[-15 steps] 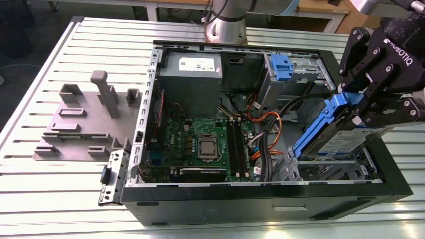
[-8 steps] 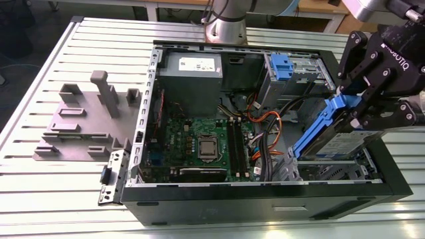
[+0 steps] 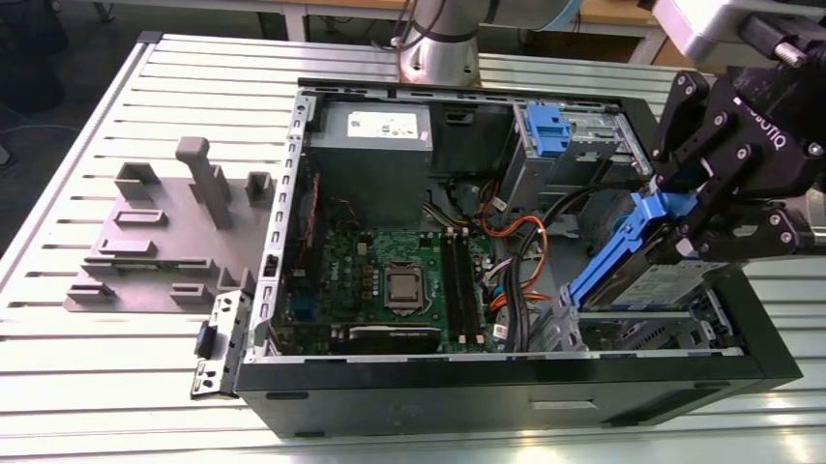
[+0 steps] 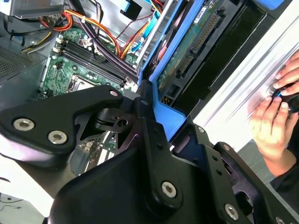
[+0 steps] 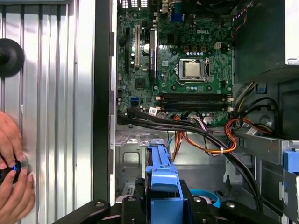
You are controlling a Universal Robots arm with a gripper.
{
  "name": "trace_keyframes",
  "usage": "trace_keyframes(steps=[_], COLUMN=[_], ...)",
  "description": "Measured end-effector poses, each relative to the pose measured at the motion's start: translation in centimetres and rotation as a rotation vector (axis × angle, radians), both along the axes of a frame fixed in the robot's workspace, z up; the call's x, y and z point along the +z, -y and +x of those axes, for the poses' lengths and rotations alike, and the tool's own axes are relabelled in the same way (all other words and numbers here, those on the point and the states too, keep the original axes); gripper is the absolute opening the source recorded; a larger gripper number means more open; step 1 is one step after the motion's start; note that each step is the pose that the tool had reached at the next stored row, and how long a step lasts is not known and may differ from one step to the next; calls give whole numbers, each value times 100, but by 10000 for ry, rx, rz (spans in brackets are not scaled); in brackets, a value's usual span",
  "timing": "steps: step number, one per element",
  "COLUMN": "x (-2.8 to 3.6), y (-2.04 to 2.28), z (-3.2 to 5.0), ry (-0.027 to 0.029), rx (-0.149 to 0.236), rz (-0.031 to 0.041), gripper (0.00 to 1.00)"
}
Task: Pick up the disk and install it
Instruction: 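Insert the disk into the insertion slot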
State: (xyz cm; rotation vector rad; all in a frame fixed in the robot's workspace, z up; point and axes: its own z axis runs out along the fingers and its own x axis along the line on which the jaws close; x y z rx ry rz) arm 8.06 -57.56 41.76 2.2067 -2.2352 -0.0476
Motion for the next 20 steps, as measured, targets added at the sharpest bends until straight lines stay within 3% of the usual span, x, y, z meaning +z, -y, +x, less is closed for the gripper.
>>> trace_keyframes(steps=[20], x=[-61], y=[2], z=[0], ry=[0], rx=[0], rz=[0], gripper=[36])
